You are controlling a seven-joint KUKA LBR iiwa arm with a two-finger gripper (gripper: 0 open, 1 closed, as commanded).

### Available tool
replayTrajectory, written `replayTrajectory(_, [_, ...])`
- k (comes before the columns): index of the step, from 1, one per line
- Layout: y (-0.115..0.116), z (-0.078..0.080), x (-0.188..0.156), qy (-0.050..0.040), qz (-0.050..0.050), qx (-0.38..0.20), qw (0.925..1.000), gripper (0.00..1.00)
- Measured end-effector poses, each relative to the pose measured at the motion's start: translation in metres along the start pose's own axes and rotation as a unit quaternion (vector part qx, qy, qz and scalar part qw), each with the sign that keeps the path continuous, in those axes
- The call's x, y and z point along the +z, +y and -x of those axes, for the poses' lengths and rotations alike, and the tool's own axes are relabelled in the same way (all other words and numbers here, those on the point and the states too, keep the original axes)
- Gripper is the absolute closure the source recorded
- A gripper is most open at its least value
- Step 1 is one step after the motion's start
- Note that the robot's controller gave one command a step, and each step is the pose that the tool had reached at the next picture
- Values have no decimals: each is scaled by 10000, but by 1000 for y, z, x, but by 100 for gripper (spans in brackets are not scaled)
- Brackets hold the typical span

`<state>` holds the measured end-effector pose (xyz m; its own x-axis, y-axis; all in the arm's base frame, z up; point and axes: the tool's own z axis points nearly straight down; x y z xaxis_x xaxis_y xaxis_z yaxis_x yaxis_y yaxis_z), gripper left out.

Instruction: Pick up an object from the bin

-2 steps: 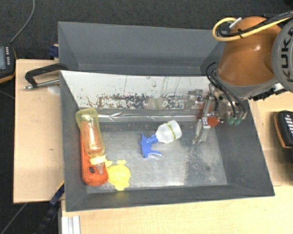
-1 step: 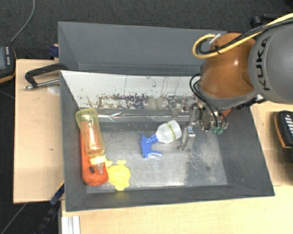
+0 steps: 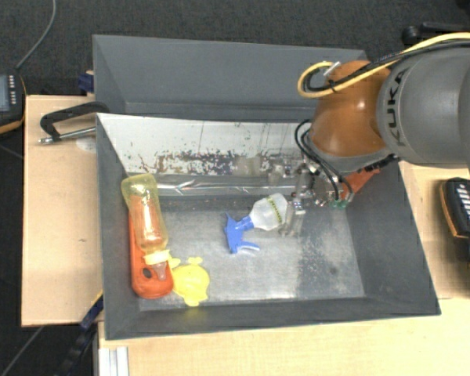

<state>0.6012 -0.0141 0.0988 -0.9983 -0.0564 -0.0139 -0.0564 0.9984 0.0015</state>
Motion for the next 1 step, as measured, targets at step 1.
replayTrajectory(1, [15,-3,21,38,-2,412,9991,0])
